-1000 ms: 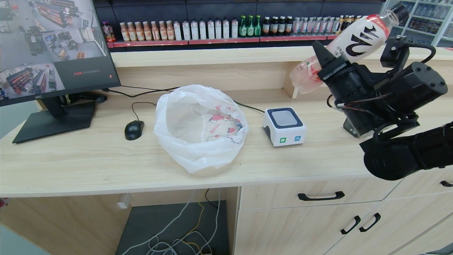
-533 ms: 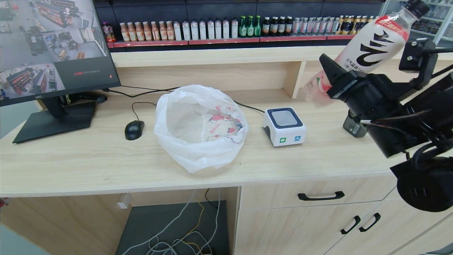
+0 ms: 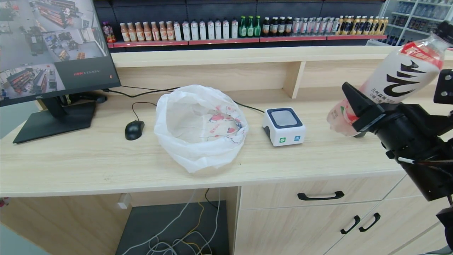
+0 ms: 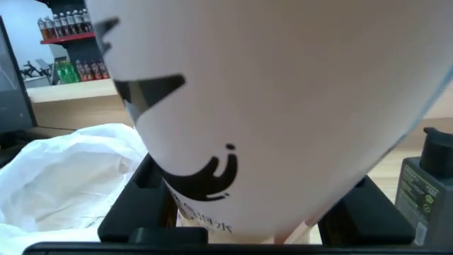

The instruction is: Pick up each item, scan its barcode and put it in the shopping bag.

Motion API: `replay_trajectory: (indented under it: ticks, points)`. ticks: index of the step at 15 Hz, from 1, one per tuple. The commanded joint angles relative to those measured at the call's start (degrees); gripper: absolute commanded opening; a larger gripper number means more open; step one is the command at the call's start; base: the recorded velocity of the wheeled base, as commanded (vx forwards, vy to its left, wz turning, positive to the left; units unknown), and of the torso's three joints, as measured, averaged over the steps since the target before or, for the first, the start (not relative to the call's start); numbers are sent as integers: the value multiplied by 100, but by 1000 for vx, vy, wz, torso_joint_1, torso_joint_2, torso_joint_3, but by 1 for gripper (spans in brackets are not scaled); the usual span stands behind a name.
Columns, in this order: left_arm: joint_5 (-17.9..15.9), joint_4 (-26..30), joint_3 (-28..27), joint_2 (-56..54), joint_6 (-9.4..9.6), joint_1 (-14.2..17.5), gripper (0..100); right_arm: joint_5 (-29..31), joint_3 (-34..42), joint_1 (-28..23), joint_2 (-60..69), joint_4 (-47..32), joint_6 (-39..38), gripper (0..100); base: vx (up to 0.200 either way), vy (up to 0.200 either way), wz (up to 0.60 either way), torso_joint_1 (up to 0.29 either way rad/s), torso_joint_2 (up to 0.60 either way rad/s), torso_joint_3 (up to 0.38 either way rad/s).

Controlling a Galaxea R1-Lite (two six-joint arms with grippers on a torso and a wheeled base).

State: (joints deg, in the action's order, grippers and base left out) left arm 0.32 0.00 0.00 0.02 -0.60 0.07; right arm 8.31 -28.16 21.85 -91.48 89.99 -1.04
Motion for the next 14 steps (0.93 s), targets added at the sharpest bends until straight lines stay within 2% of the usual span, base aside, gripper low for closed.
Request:
replay_trajectory:
  ticks: [1, 6, 8, 14]
  points:
    - [3, 0, 0, -2, -11, 1, 100, -40, -40, -84, -54, 1, 104, 0, 0, 0, 0, 0, 0, 0]
    - [3, 0, 0, -2, -2, 1, 100, -181, -278, -75, -353, 1, 323, 0, 0, 0, 0, 0, 0, 0]
    - [3, 0, 0, -2, -11, 1, 100, -269, -489, 136, -432, 1, 271, 0, 0, 200, 0, -2, 5, 5]
    - [3, 0, 0, -2, -37, 1, 100, -339, -445, 180, -406, 1, 33, 0, 0, 200, 0, 2, 1, 3]
